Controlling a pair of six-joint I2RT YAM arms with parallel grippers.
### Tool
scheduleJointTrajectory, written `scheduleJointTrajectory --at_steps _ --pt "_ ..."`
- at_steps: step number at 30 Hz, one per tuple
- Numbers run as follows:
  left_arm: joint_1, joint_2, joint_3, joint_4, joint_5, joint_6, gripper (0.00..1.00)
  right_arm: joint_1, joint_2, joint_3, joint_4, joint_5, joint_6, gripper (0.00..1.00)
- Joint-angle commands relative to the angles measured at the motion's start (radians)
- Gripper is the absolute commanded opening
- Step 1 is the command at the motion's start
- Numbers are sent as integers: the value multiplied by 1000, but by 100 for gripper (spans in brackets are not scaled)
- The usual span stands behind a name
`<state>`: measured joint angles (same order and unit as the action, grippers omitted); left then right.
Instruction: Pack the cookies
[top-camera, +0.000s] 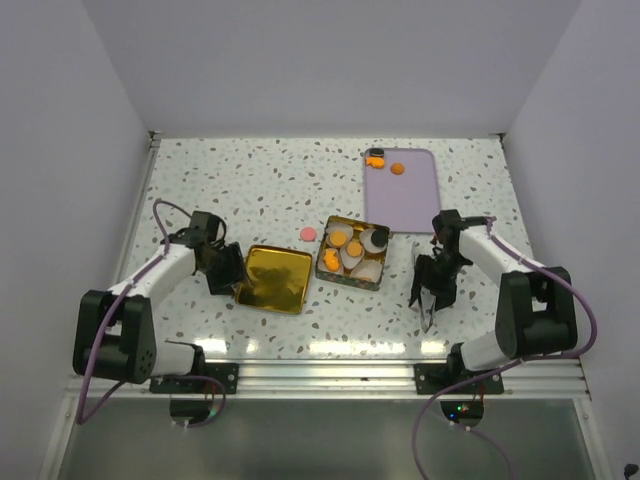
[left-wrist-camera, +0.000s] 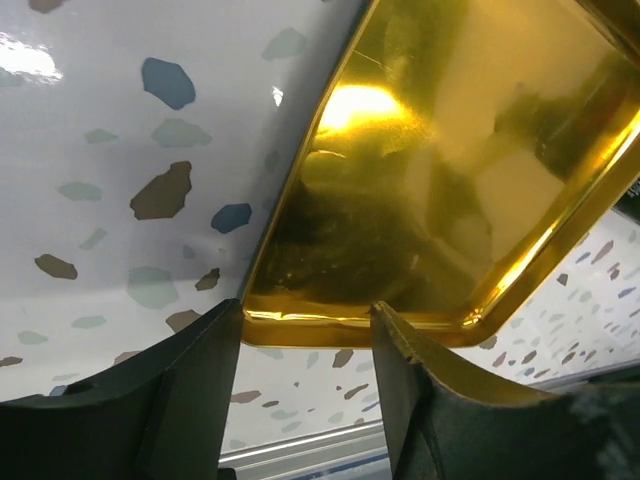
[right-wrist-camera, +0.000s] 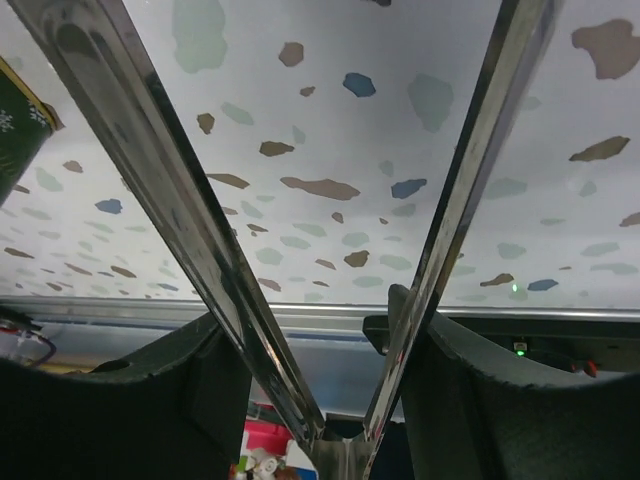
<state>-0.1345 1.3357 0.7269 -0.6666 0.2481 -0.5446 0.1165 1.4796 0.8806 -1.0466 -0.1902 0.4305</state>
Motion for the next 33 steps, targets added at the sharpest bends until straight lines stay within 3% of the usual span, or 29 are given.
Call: scheduleJointTrajectory --at_steps 1,6,15,18,19,23,29,33 --pt "-5 22 0 51 -69 -21 57 -5 -7 -8 94 -57 10 57" --pt "-7 77 37 52 -125 -28 56 -5 5 -12 106 -74 11 63" --pt "-7 177 46 134 -121 -5 46 -5 5 -20 91 -77 8 84" --pt "-7 203 40 167 -109 -3 33 -5 -11 -8 69 -69 7 89" --pt "-7 209 40 177 -101 -2 22 -5 -28 4 62 -65 7 91" --pt "-7 212 61 170 -84 6 0 -5 -90 73 -13 -43 17 95" --pt "-7 126 198 111 -92 3 0 -5 -188 282 -140 -66 57 98" --pt "-7 16 291 104 -90 -15 0 -3 -231 437 -158 -283 123 99"
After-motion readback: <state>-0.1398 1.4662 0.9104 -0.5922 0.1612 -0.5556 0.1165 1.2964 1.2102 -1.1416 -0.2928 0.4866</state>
